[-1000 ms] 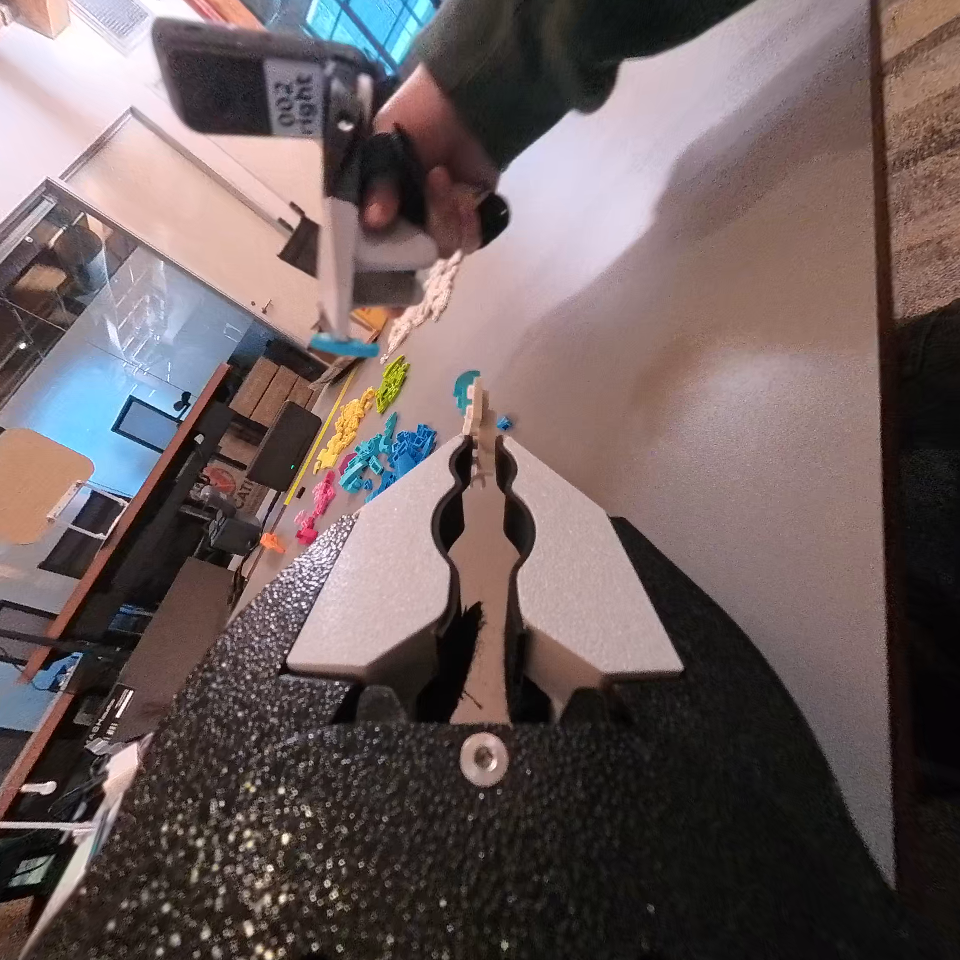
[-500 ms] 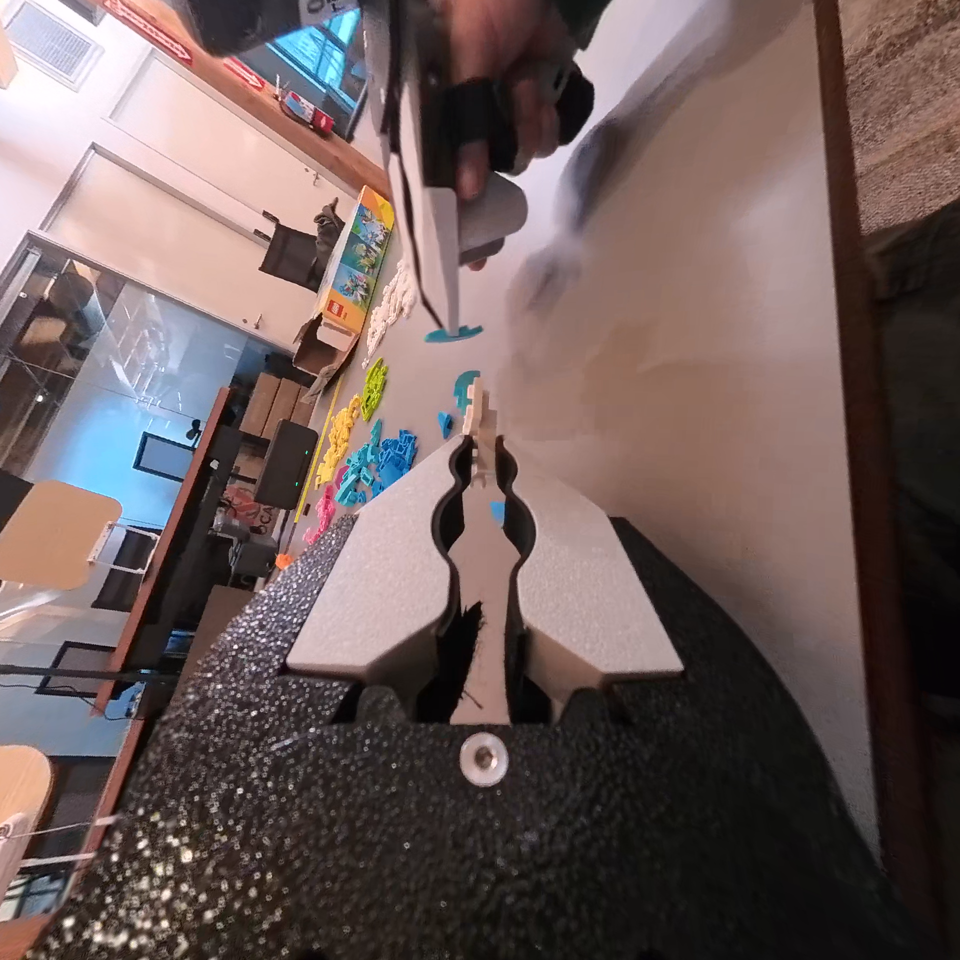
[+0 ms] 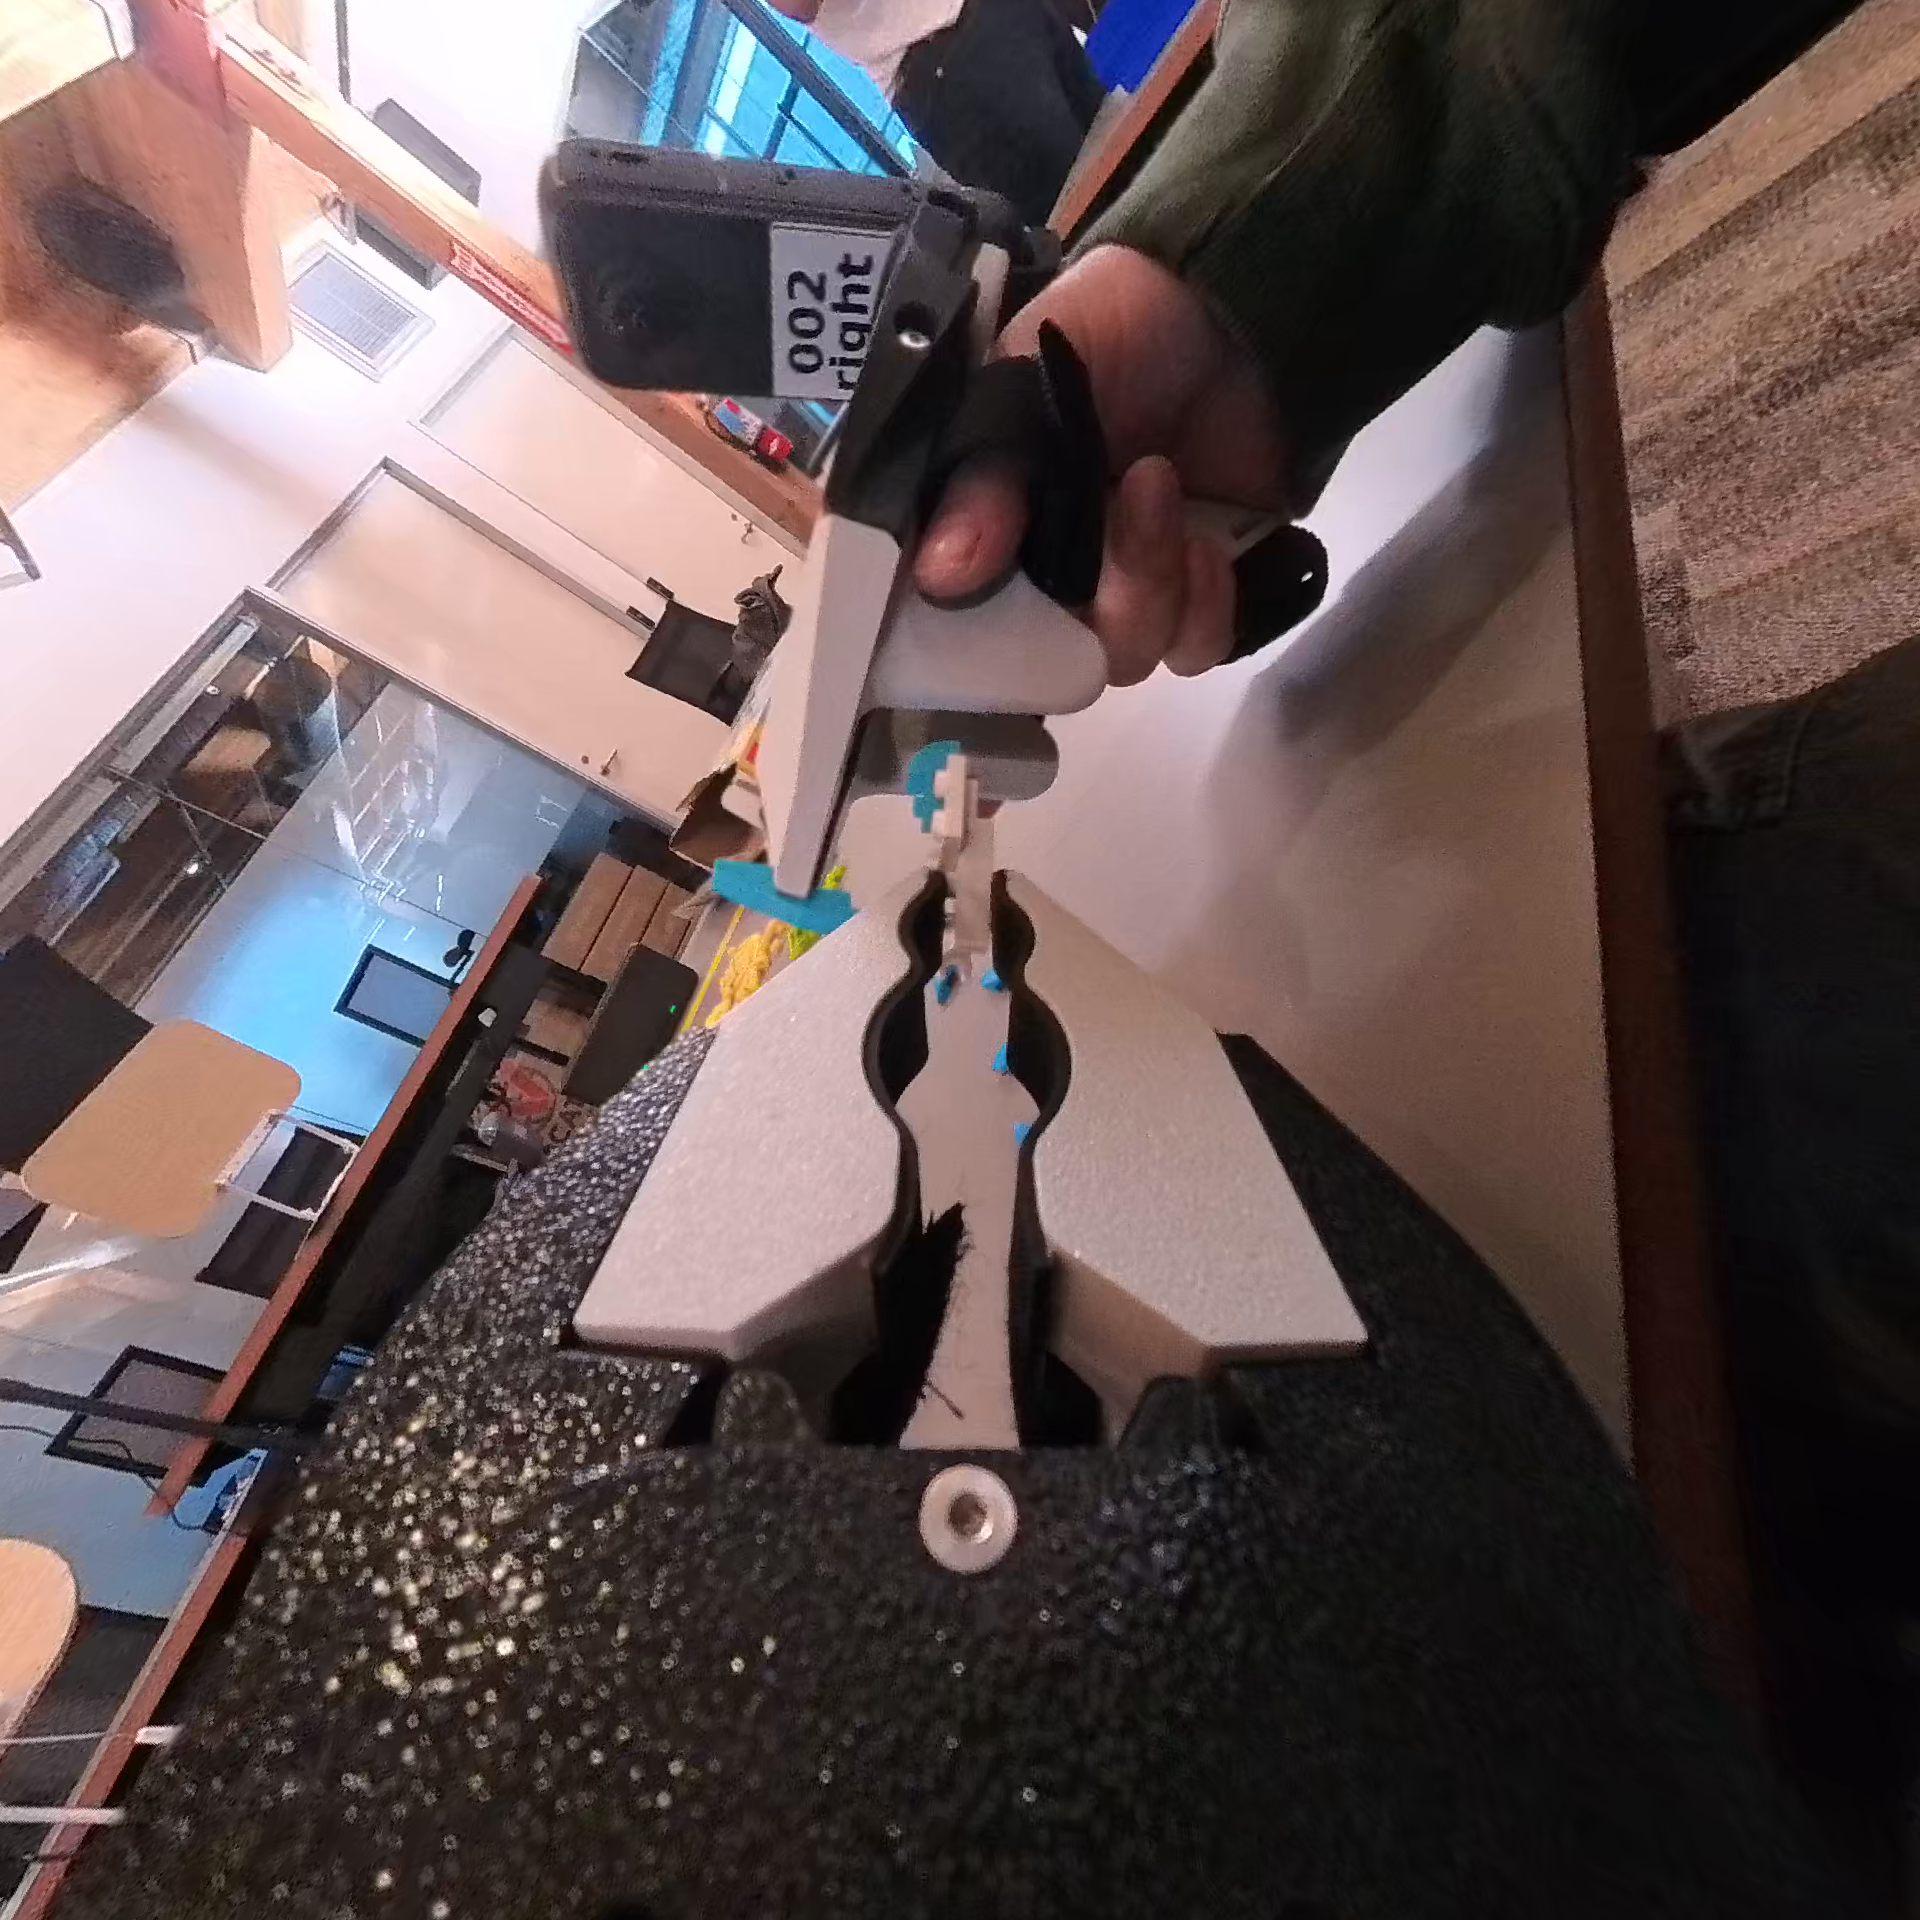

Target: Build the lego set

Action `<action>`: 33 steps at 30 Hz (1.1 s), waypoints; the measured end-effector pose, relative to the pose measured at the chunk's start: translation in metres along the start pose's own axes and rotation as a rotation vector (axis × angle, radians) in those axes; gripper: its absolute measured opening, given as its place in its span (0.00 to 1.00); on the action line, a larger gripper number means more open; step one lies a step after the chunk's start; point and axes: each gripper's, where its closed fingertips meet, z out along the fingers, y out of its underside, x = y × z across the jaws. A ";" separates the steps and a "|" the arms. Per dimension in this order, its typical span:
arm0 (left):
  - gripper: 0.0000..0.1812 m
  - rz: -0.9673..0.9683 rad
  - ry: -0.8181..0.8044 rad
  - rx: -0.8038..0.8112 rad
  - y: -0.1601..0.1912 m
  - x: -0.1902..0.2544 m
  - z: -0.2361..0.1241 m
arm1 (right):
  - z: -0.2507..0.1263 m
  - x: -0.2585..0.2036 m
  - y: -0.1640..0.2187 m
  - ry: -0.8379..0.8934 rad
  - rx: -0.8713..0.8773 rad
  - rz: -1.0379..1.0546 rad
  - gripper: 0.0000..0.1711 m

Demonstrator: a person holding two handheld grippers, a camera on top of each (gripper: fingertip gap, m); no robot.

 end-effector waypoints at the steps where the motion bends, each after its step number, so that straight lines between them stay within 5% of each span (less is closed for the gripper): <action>1: 0.03 -0.001 -0.002 -0.003 0.001 -0.001 0.000 | -0.002 0.001 0.000 0.000 0.003 0.002 0.04; 14: 0.03 -0.009 -0.048 -0.113 0.020 -0.009 0.003 | -0.032 0.016 0.011 0.052 -0.106 -0.078 0.04; 21: 0.03 -0.061 -0.063 -0.220 0.041 -0.014 0.005 | -0.069 0.073 0.051 0.391 -0.407 -0.220 0.04; 29: 0.03 -0.042 -0.045 -0.225 0.041 -0.010 0.005 | -0.073 0.082 0.070 0.471 -0.571 -0.312 0.04; 33: 0.03 -0.040 -0.042 -0.221 0.040 -0.009 0.005 | -0.074 0.072 0.074 0.417 -0.582 -0.264 0.16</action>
